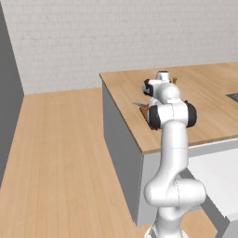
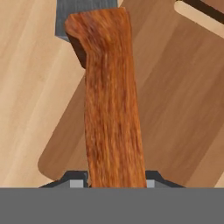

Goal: Pick up the knife from the drawer and place it on the cutting board. Then place the meat from the plate to the cutting board.

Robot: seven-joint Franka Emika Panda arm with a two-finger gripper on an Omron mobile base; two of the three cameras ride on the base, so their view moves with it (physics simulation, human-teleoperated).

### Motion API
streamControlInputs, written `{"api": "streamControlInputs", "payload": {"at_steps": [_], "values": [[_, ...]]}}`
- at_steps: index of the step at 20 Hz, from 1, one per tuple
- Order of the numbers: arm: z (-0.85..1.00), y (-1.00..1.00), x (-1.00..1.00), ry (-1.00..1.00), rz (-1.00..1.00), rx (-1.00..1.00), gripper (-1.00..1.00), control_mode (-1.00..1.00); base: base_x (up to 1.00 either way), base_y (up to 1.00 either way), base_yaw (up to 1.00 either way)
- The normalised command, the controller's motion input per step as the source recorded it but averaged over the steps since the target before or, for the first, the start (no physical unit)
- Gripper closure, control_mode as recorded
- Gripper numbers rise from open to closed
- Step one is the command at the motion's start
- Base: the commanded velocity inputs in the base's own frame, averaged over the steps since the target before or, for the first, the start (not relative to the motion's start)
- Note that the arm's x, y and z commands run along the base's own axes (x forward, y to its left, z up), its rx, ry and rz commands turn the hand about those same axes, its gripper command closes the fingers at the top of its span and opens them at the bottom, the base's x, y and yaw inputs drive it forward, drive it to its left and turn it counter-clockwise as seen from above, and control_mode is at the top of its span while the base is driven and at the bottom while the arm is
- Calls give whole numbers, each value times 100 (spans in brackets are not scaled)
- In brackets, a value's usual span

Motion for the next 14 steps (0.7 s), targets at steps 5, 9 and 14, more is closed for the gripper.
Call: {"api": "streamControlInputs", "payload": {"at_steps": [5, 9, 14], "values": [[-12, 0, -53, 0, -11, 0, 100, -100, 0, 0, 0], [-29, 0, -54, 0, -9, 0, 100, -100, 0, 0, 0], [-10, 3, 4, -1, -19, 0, 100, -100, 0, 0, 0]]}}
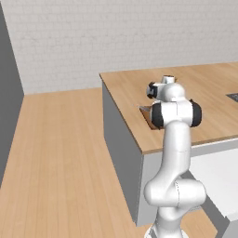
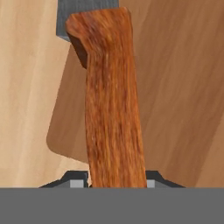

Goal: Pick up the knife from the drawer and place it on the cutting board. Then place the meat from the plate to the cutting board.

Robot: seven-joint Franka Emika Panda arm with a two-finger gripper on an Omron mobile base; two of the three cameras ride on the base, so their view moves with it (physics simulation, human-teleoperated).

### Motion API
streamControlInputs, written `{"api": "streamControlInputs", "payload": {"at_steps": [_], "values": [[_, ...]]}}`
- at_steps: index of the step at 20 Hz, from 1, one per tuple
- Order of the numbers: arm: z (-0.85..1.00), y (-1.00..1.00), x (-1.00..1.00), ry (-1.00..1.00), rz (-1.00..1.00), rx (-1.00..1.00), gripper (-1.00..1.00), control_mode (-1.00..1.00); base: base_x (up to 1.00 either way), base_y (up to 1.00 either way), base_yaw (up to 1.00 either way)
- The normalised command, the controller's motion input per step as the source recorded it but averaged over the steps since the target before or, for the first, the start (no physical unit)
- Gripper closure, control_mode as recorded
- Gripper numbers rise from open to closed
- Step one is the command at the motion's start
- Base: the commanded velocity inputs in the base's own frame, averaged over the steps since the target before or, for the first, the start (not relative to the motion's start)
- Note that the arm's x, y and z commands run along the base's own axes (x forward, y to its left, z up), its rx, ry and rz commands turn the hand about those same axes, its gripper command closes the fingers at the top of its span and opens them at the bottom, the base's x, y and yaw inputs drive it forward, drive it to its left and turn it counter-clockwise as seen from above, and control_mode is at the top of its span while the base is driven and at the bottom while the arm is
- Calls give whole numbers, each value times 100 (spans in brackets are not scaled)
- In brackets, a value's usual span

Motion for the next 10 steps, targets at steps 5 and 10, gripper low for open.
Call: {"api": "streamControlInputs", "payload": {"at_steps": [5, 10], "values": [[-16, 0, 25, 0, -28, 0, 100, -100, 0, 0, 0], [-11, 3, 12, 0, -27, 0, 100, -100, 0, 0, 0]]}}
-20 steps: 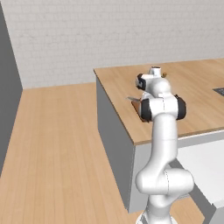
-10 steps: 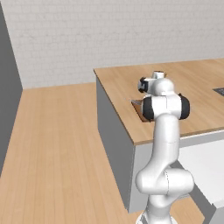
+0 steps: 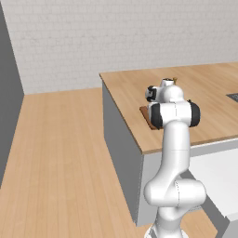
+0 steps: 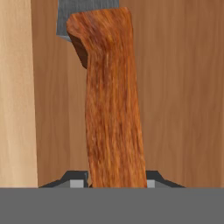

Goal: Pick up the knife from the drawer and place it on the cutting board. Then place the meat from the plate to the cutting board.

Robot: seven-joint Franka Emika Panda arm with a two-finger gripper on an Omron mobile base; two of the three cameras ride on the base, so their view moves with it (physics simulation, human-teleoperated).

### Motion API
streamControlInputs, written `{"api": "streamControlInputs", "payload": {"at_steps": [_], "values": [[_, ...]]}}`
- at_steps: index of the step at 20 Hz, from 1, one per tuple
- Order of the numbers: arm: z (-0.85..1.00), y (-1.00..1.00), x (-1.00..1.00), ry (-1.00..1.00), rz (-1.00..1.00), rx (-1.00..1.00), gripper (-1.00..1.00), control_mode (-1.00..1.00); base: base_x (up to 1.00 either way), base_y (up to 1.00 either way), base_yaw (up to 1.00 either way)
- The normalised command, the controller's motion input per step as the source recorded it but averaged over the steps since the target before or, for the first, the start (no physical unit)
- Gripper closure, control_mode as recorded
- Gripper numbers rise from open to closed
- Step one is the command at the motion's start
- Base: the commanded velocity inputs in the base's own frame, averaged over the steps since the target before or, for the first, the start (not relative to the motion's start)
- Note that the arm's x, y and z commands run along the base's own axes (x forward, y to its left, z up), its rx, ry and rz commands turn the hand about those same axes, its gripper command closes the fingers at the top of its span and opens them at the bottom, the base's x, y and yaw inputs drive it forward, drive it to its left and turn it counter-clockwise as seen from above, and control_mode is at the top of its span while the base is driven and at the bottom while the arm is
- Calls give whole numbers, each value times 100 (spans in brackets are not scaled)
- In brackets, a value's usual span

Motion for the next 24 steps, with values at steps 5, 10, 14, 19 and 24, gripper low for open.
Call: {"api": "streamControlInputs", "payload": {"at_steps": [5, 10, 14, 19, 24], "values": [[-17, 24, 5, -1, -14, 0, 100, -100, 0, 0, 0], [-60, 20, 0, 0, -7, 0, 100, -100, 0, 0, 0], [-34, 0, 0, 0, -3, 0, 100, -100, 0, 0, 0], [-4, 0, 0, 0, 0, 0, -100, -100, 0, 0, 0], [10, 0, 0, 0, 0, -2, -100, -100, 0, 0, 0]]}}
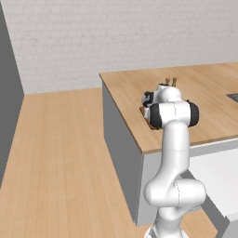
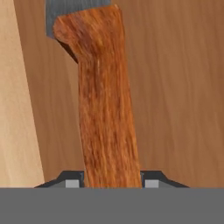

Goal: Pick up the knife from the drawer and place it on the cutting board. Then place the meat from the plate to the cutting board.

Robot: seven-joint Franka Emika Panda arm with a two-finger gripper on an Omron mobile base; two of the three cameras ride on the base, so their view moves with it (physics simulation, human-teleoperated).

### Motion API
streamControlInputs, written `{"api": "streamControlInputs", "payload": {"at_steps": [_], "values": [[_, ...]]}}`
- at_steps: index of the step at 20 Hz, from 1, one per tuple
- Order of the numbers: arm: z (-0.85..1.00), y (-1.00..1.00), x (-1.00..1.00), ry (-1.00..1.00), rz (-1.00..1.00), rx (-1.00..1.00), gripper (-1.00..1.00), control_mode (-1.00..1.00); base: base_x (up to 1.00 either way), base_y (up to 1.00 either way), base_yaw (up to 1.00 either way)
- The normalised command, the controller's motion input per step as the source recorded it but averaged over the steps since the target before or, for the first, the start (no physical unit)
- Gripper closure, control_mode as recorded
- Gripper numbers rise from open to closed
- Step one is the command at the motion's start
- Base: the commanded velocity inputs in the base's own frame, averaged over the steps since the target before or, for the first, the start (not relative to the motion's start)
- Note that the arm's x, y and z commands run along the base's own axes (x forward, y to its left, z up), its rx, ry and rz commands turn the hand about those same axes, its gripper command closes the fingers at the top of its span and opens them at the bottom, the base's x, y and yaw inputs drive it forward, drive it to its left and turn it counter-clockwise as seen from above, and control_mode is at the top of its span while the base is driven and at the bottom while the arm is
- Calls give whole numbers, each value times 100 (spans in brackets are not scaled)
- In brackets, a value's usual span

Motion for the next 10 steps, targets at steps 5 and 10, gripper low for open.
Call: {"api": "streamControlInputs", "payload": {"at_steps": [5, 10], "values": [[17, 0, -13, 0, 0, -4, -100, -100, 0, 0, 0], [32, 0, -47, -6, 0, 0, -100, -100, 0, 0, 0]]}}
